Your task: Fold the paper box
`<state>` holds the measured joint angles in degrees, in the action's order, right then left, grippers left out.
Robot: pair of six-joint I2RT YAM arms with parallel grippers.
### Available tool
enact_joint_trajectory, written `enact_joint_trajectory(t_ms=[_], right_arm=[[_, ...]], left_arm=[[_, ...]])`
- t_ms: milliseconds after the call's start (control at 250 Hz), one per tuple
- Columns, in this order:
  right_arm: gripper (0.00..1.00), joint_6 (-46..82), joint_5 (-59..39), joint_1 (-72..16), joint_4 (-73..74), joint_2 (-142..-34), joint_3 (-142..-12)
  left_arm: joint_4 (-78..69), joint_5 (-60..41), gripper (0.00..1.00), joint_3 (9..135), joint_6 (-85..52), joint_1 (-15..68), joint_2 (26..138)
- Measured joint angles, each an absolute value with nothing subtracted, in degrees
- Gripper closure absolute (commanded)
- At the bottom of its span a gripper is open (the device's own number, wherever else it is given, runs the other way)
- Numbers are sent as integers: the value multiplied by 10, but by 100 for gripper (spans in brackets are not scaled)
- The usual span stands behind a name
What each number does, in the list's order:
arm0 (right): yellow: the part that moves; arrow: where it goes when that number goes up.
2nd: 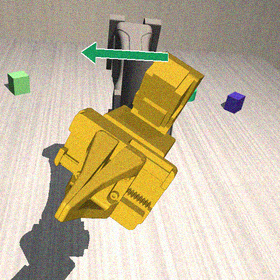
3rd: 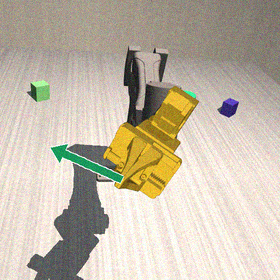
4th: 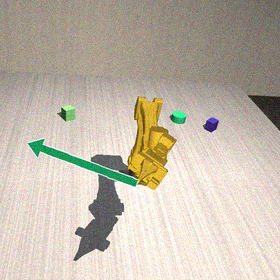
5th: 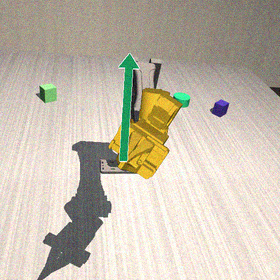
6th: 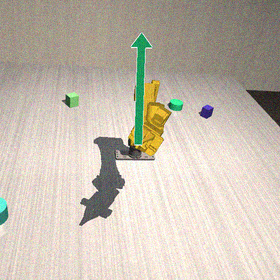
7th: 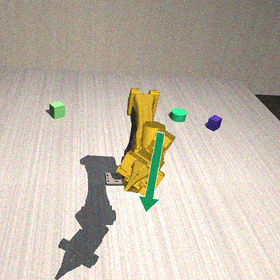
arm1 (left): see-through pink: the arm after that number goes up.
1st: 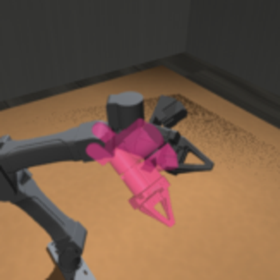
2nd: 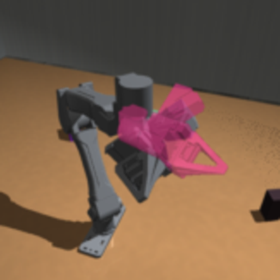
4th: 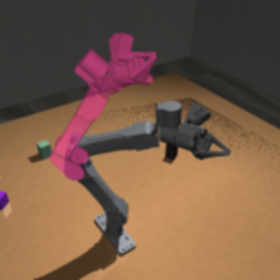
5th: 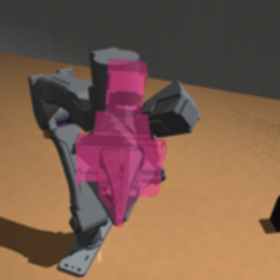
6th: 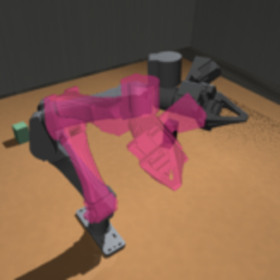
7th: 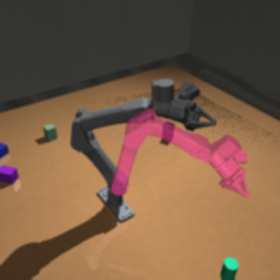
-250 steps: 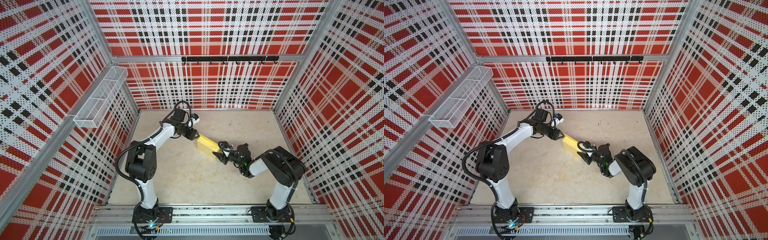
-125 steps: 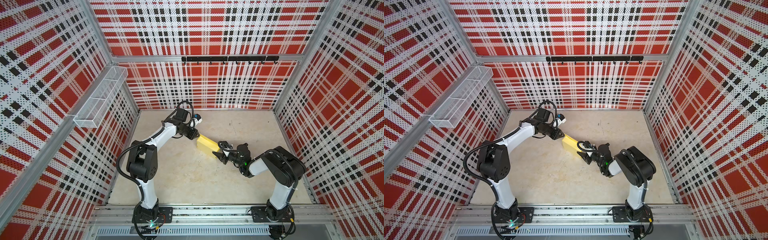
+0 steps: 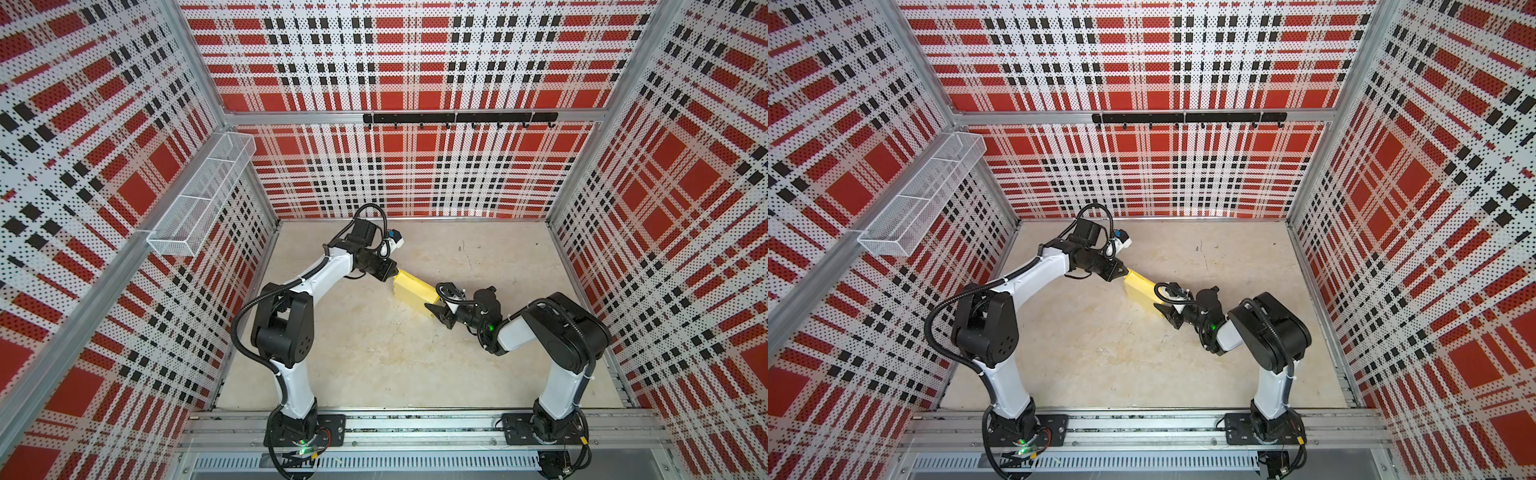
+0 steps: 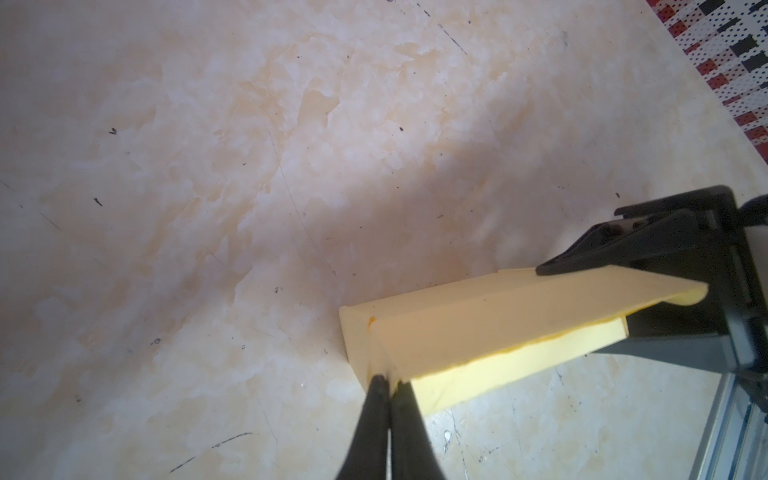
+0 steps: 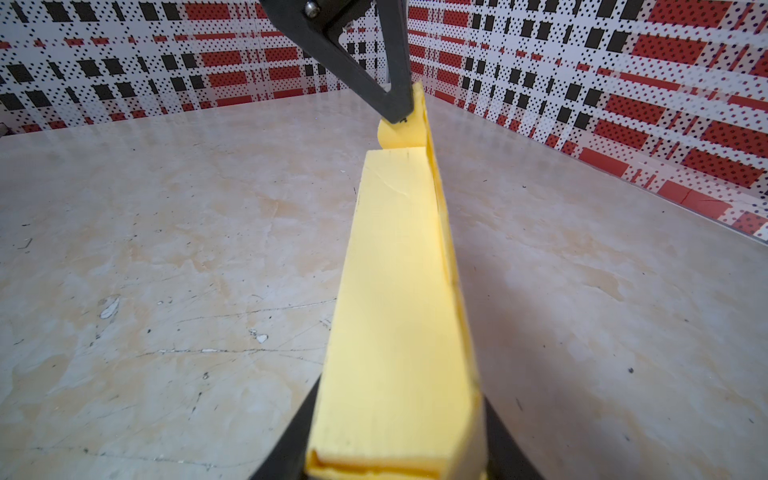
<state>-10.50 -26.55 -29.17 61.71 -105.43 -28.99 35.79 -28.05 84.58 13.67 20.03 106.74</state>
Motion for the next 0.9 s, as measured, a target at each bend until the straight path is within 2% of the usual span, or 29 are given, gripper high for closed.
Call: enact_joint_trajectory(t_ms=[300,528,900], right_arm=[[61,-105,-266,-292,616,-1055,-291],[42,-103,-261,-292,611,-1055,-291],[28,-97,-235,-292,593,-1012,-267]], left_arm=[[324,-274,100,812,124,202,1049],[300,-257,100,784,105,209,1030],[292,-243,100,778,92,218,1026]])
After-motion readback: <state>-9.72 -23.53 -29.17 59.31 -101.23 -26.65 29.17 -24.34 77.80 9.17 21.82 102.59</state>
